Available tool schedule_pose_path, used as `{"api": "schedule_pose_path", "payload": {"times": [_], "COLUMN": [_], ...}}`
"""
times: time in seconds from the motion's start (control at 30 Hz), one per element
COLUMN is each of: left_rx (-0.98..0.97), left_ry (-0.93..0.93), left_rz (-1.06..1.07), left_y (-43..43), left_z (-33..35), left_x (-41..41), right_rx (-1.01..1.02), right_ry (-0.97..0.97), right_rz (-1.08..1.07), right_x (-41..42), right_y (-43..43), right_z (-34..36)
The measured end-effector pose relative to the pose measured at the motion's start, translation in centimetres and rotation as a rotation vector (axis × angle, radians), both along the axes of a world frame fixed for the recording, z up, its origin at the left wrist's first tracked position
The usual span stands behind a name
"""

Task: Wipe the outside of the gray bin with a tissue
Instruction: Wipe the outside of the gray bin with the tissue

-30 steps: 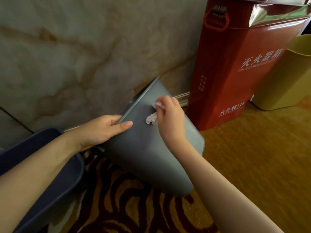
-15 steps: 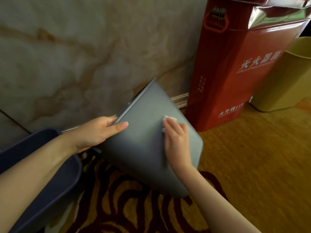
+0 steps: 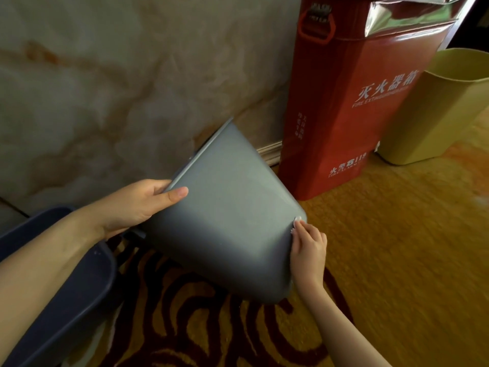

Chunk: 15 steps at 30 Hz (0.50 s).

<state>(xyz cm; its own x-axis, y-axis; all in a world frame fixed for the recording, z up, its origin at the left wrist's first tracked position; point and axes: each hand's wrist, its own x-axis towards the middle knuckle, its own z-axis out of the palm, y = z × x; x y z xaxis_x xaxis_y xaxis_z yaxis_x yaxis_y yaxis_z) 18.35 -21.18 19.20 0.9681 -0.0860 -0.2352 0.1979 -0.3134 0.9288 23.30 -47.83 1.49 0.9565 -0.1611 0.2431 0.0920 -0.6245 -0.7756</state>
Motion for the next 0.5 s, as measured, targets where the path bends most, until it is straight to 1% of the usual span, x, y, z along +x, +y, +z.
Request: {"api": "schedule_pose_path", "payload": {"times": [0.07, 0.13, 0.2, 0.27, 0.3, 0.37, 0.4, 0.43, 0.5], "left_rx": [0.0, 0.016, 0.017, 0.028, 0.028, 0.039, 0.05, 0.058, 0.055], "left_ry": [0.008, 0.014, 0.024, 0.029, 0.035, 0.051, 0.053, 0.051, 0.053], "left_rz": [0.0, -0.004, 0.002, 0.01, 0.018, 0.013, 0.006, 0.007, 0.018], "left_y": [-0.3, -0.1, 0.1, 0.1, 0.0, -0.1, -0.1, 0.0, 0.3], "left_z": [0.3, 0.2, 0.2, 0.1, 0.1, 0.2, 0.2, 0.3, 0.2], "left_x": [0.1, 0.3, 0.3, 0.5, 0.6, 0.6, 0.6, 0.6, 0.5], "right_rx": [0.037, 0.081, 0.118, 0.109, 0.072, -0.007, -0.023, -0.022, 0.007], "right_ry": [0.057, 0.017, -0.182, -0.385, -0.434, -0.436, -0.424, -0.41, -0.337], "right_rz": [-0.049, -0.089, -0.038, 0.152, 0.266, 0.41, 0.42, 0.396, 0.262], "right_x": [-0.3, 0.0, 0.1, -0.9, -1.9, -3.5, -3.9, -4.1, -4.4], "right_y": [-1.1, -1.0, 0.8, 4.3, 6.0, 7.6, 7.1, 6.0, 2.8], "right_z": [0.3, 2.0, 5.0, 7.5, 7.9, 7.2, 6.2, 4.8, 1.8]}}
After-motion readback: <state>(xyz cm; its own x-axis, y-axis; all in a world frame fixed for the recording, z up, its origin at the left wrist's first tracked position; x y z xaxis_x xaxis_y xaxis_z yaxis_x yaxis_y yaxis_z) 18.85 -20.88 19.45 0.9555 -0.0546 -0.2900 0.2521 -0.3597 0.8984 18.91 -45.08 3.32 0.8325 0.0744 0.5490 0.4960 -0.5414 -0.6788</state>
